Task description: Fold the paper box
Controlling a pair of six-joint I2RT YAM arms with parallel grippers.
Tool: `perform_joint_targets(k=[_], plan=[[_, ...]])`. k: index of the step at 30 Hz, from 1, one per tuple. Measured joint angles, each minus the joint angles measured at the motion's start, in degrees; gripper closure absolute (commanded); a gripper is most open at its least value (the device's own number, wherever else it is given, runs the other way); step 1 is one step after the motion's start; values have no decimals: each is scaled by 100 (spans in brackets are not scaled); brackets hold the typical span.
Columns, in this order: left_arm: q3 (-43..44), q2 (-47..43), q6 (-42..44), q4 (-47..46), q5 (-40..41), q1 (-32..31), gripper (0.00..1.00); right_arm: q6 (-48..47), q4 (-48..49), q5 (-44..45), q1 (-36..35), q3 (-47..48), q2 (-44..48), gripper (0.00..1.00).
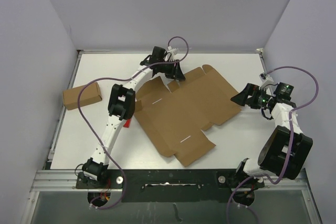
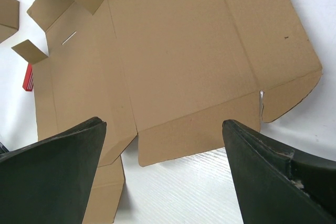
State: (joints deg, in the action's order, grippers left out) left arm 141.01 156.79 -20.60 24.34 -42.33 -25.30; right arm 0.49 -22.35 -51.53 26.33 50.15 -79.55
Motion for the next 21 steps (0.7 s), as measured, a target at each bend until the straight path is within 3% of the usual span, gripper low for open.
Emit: perform_joint_targets(k=[4, 8, 21], plan=[[52, 66, 2, 2, -90, -7, 76, 0, 0, 0, 0, 0, 0, 2], [70, 66, -28, -15, -256, -7, 100, 0, 0, 0, 0, 0, 0, 2], [76, 61, -94, -385, -756, 92, 100, -2, -4, -63, 0, 42, 0, 2]])
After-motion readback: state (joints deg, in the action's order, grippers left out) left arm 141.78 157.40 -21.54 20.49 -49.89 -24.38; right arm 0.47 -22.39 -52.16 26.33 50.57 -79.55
